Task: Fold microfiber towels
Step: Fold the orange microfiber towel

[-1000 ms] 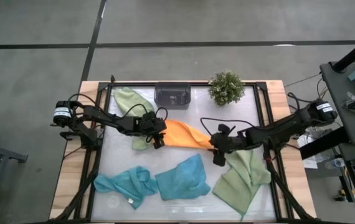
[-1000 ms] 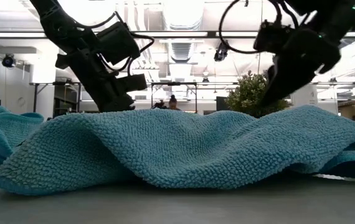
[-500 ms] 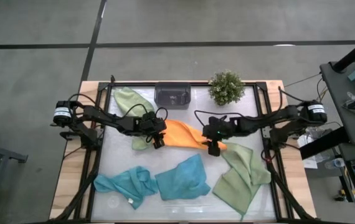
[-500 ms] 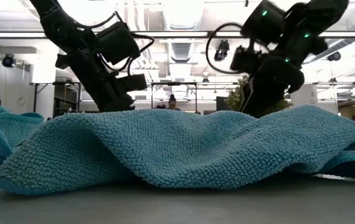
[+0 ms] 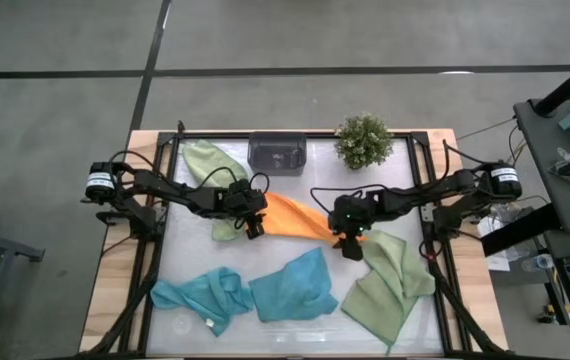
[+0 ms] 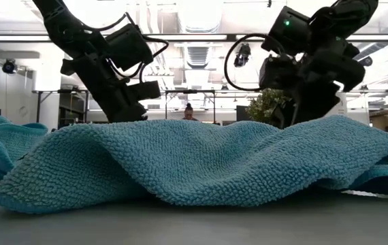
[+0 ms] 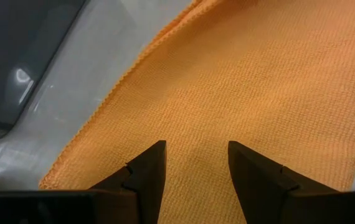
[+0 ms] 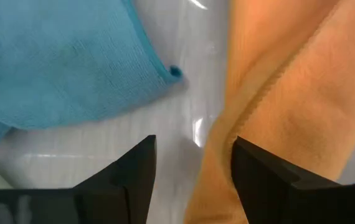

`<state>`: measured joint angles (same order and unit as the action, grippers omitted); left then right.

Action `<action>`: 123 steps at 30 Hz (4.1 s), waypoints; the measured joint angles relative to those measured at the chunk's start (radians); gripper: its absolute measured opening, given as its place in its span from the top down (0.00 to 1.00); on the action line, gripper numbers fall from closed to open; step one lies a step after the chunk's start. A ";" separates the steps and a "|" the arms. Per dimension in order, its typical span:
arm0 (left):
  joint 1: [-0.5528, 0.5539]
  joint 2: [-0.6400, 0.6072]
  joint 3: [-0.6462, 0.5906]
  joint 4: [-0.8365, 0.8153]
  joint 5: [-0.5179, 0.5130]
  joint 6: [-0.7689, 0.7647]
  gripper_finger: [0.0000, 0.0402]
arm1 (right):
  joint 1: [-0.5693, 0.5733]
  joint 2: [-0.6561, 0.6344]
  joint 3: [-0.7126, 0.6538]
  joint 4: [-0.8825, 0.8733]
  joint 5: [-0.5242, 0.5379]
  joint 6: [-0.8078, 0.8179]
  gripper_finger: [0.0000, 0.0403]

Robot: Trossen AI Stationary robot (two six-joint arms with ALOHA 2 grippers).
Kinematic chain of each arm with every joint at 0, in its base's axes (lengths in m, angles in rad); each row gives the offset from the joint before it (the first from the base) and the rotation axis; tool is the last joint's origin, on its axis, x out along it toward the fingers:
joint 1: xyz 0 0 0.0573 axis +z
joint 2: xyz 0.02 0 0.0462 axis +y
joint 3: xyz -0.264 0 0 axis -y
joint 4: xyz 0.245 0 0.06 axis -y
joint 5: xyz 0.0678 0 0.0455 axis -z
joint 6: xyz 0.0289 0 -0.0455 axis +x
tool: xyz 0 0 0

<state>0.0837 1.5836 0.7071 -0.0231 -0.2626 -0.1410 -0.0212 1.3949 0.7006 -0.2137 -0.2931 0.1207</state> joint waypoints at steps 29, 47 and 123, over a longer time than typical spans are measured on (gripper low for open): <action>0.000 0.000 0.000 -0.003 0.000 0.000 0.61 | 0.028 -0.055 0.074 -0.255 0.266 -0.088 0.98; 0.000 0.000 -0.010 -0.003 -0.004 -0.010 0.61 | 0.006 0.003 0.234 -0.515 0.782 -0.248 0.96; 0.000 0.000 -0.047 0.000 -0.034 -0.011 0.61 | 0.111 0.023 0.064 -0.430 0.809 0.248 0.80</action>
<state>0.0835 1.5837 0.6601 -0.0235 -0.2966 -0.1524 0.0902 1.4177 0.7647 -0.6439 0.5162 0.3687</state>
